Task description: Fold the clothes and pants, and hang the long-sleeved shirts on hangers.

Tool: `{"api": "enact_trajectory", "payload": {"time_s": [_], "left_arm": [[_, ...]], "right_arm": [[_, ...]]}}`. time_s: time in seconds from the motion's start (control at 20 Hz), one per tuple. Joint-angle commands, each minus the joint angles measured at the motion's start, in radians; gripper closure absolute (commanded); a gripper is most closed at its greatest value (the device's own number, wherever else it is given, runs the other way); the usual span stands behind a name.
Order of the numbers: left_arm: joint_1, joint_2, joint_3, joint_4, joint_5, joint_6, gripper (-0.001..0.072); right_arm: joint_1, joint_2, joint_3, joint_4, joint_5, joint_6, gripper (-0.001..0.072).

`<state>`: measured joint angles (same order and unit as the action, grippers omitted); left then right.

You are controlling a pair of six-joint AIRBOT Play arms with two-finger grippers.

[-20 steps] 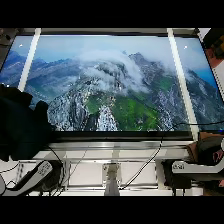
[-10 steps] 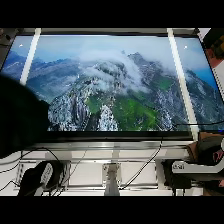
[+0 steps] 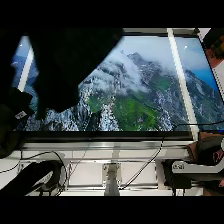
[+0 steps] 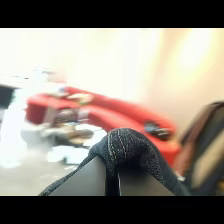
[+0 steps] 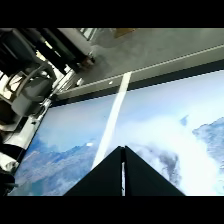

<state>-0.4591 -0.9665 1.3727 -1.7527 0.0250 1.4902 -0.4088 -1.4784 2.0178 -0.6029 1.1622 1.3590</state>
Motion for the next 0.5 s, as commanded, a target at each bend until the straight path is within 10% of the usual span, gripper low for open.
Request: {"api": "enact_trajectory", "payload": {"time_s": [0.0,0.45], "left_arm": [[-0.145,-0.243,0.256,-0.002,-0.083,-0.01,0.0681],[-0.225,-0.486,0.549,0.123,0.252,-0.01,0.068]], "right_arm": [[-0.018,0.001,0.002,-0.076,-0.011,0.017,0.0694],[-0.146,0.001,0.002,-0.083,-0.015,0.044,0.0694]]}}
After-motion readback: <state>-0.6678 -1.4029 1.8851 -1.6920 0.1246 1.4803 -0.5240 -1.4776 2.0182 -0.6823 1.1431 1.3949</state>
